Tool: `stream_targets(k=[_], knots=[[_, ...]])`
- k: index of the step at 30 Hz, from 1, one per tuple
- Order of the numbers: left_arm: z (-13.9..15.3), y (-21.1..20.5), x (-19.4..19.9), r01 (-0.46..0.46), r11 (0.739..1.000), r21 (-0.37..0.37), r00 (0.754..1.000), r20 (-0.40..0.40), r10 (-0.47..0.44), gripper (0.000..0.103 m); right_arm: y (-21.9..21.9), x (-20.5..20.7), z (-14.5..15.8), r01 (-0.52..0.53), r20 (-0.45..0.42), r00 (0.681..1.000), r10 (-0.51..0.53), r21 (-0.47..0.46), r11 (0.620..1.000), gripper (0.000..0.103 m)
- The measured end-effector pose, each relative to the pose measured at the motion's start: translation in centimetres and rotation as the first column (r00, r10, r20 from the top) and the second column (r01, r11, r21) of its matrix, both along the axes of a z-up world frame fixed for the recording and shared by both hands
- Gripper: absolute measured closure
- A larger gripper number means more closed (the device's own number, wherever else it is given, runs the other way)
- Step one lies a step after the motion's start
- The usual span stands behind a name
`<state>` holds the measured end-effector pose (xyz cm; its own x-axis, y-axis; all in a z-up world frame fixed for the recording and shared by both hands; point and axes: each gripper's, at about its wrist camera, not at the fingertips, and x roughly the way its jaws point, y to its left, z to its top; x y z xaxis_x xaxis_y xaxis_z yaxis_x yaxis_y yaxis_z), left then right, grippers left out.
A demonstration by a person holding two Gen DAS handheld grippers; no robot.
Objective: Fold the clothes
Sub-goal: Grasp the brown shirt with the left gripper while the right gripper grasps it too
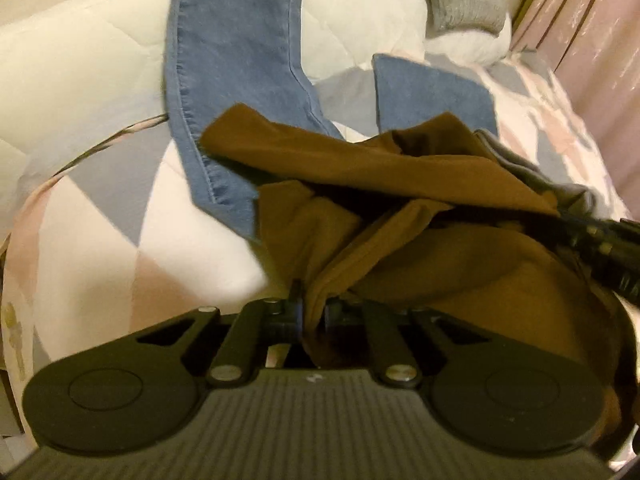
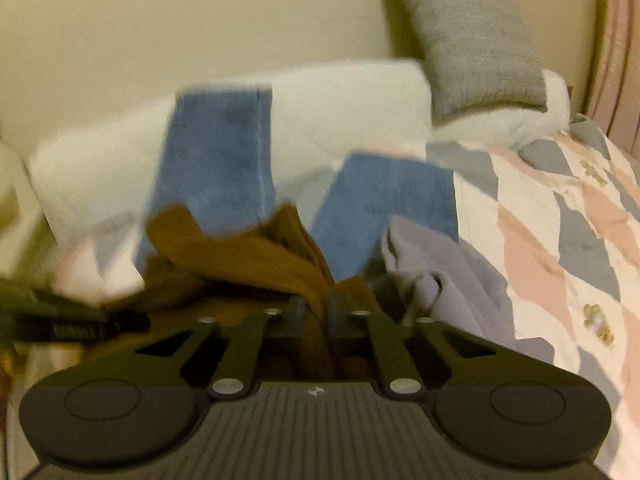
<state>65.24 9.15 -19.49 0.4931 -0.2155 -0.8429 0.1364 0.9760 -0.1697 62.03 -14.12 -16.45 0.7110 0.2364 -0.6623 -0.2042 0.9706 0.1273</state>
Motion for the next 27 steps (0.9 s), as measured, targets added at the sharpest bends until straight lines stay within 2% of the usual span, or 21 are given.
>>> stream_targets(k=[3,7,8,10,12,14,15,18,22,24,26,27], knots=[[2.3,1.3,-2.1,0.007,1.000,-0.027,0.999,0.035,-0.006,0.097,-0.6,-3.1,2.5,0.056,0.071,0.996,-0.063,0.092,0.994,0.103],[6.3,3.3,-5.9,0.033,0.999,-0.042,0.995,0.095,-0.029,0.097,-2.6,-9.2,7.6,0.115,0.213,0.962,-0.173,0.262,0.958,0.103],[6.8,3.8,-6.8,0.037,0.998,-0.046,0.995,0.090,-0.033,0.097,-3.0,-10.4,8.6,0.122,0.221,0.957,-0.186,0.274,0.954,0.103],[6.9,4.7,-8.5,0.038,0.998,-0.040,0.998,0.058,-0.036,0.097,-3.6,-11.9,9.5,0.128,0.176,0.968,-0.179,0.269,0.955,0.103],[6.1,5.2,-10.0,0.037,0.999,-0.024,0.999,0.025,-0.036,0.096,-3.2,-12.5,9.1,0.095,0.118,0.986,-0.121,0.207,0.974,0.096],[4.9,5.3,-10.7,0.032,0.999,-0.027,0.999,-0.010,-0.032,0.096,-1.7,-12.3,8.1,0.047,0.070,0.996,-0.054,0.098,0.994,0.077],[4.3,5.2,-11.0,0.030,0.999,-0.034,0.999,-0.025,-0.031,0.096,-0.8,-12.0,7.7,0.009,0.046,0.999,-0.011,0.048,0.999,0.064],[3.5,4.6,-11.0,0.030,0.999,-0.037,0.999,-0.027,-0.031,0.096,2.8,-10.5,6.2,-0.098,0.067,0.992,0.106,-0.119,0.988,0.061],[3.5,3.7,-10.7,0.036,0.999,-0.014,0.999,-0.009,-0.036,0.090,7.6,-7.8,4.2,-0.235,0.072,0.961,0.268,-0.300,0.924,0.057],[3.8,3.4,-10.4,0.048,0.999,0.016,0.999,0.024,-0.048,0.084,9.1,-6.3,3.2,-0.262,0.069,0.949,0.307,-0.364,0.894,0.057],[3.7,2.8,-9.7,0.070,0.996,0.051,0.996,0.048,-0.073,0.069,9.7,-4.7,2.5,-0.269,0.063,0.948,0.312,-0.363,0.892,0.057],[3.4,2.5,-9.3,0.081,0.994,0.076,0.995,0.048,-0.085,0.068,9.9,-3.9,2.2,-0.272,0.056,0.949,0.311,-0.353,0.895,0.057]])
